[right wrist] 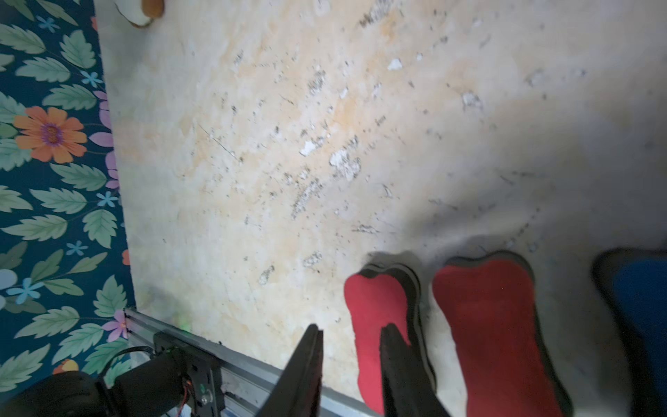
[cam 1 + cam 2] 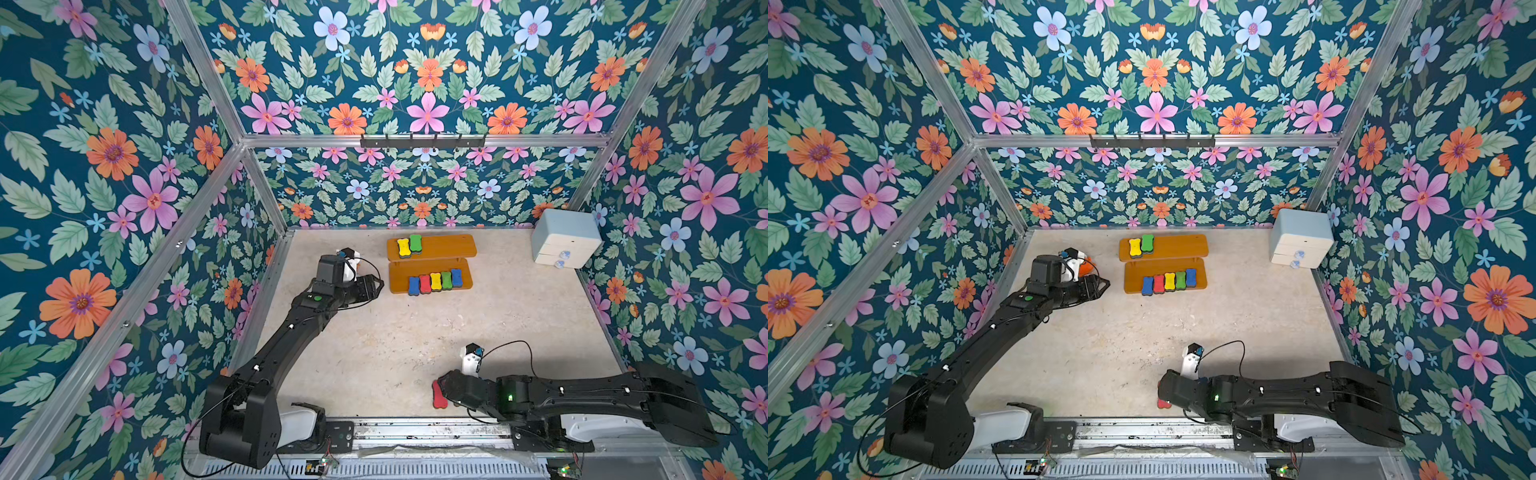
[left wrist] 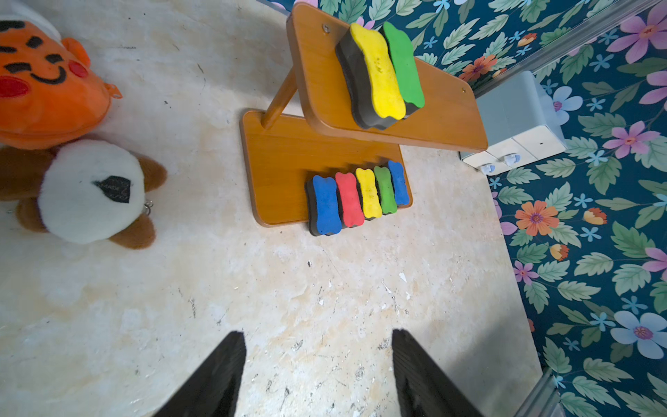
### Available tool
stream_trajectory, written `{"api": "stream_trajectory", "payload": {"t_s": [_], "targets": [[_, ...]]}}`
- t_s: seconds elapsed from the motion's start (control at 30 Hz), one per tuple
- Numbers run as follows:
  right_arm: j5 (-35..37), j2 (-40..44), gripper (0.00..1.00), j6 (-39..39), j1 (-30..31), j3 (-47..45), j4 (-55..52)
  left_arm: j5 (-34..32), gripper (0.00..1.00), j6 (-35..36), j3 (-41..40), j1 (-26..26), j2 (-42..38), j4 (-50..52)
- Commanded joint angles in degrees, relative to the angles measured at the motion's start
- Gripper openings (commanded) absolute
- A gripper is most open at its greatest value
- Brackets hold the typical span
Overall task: Remove the whiteboard erasers from the shelf
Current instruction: Place the whiteboard eraser at the center of the board, then pick up the whiteboard eraser from the shelf.
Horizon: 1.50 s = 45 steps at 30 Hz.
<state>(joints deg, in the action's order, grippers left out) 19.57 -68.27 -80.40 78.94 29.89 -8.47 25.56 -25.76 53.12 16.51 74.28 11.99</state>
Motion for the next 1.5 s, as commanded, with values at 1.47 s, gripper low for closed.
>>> {"api": "stream_trajectory", "payload": {"t_s": [1.47], "targets": [[-37.23, -57.75, 0.34, 47.99, -50.04, 81.76, -8.13, 1.68, 0.62, -0.89, 22.99, -1.4, 23.72, -0.2]]}}
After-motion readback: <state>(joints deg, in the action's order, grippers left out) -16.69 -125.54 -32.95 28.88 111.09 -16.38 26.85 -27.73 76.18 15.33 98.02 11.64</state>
